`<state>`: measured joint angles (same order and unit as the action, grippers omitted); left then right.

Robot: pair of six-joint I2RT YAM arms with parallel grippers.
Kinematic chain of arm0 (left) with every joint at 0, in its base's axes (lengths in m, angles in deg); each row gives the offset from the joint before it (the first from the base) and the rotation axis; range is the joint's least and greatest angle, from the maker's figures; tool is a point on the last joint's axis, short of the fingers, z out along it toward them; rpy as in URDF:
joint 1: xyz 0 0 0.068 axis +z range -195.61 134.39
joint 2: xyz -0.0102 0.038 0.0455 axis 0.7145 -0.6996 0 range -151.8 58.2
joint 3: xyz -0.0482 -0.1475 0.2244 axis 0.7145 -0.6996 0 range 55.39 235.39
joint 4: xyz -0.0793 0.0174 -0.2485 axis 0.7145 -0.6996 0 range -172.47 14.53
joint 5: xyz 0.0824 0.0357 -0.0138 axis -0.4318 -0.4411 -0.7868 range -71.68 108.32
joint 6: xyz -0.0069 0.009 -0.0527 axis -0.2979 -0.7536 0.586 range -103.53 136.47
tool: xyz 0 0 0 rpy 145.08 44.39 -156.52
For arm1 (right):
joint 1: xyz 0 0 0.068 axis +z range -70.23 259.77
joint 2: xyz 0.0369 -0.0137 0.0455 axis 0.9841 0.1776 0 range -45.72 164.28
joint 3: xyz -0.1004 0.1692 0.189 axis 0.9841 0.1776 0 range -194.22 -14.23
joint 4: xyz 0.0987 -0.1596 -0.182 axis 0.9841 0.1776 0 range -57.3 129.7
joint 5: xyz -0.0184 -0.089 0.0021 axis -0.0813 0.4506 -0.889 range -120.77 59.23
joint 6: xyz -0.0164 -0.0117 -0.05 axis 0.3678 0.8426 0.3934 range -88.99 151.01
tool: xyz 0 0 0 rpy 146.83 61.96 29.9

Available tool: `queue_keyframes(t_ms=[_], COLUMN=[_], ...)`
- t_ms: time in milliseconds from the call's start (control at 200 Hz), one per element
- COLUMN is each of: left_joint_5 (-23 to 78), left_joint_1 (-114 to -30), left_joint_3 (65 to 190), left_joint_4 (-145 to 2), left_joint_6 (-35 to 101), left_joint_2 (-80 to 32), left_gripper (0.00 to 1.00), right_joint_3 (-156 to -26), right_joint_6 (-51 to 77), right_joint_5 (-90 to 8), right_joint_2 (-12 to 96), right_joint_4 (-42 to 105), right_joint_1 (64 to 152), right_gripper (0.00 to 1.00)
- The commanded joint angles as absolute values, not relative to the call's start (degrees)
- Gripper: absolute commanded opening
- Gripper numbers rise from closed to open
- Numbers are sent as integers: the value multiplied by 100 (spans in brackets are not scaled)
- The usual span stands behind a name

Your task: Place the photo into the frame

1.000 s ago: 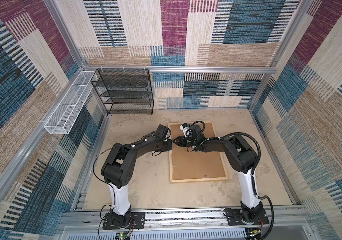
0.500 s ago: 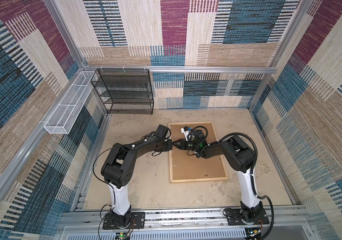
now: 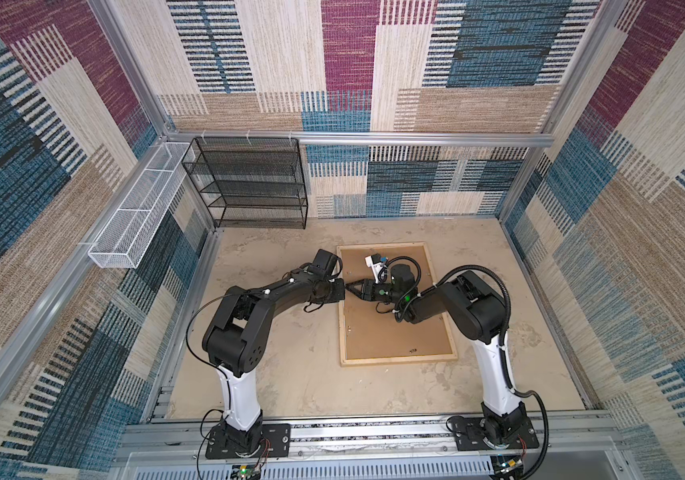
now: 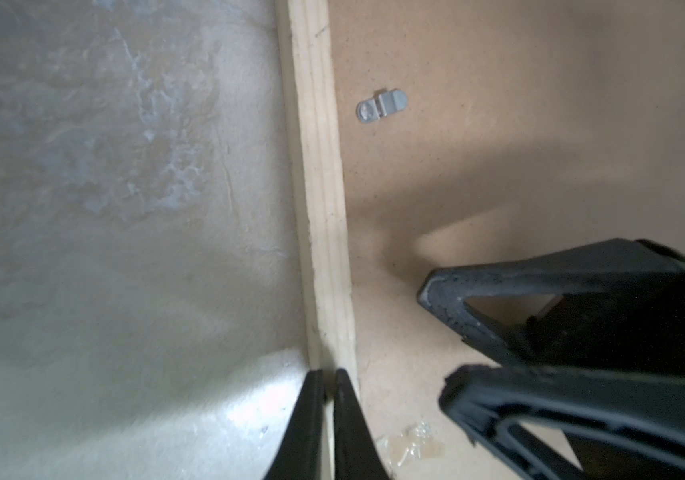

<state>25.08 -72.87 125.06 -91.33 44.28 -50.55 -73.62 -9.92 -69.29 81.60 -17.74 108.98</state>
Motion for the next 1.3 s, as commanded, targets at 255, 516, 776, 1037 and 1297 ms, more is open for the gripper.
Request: queue_keyframes(t_ms=[255,516,776,1037,1297], left_joint_5=[2770,2808,2799,2658,2222], left_joint_1=[-7312,-7318,-7329,-7329,-7329], left_joint_3=[12552,12587,12614,12597,12561], left_joint_4=[-9203,-9202,-9230,-9293,-9452], left_joint_6=[4343,4350,4327,4319,4326], left_joint_2=[-5105,-5124,-5131,-5049,-4734], left_gripper=[12,12,12,12,25], right_joint_3=[-7335,-7365,-7478,-7664,-7936], right_joint_6=[-1399,-1512,-1541,-1186,-706], right_joint_5=[-7287,-7357,-7352,-7102,-6540], right_joint_2=[8320,8396,8447,8219,7740], right_joint_4=[-1205,-1336,-1334,-852,69], right_joint_1=[10956,10978,10992,10983,10886], right_gripper=[37,37,36,36,35])
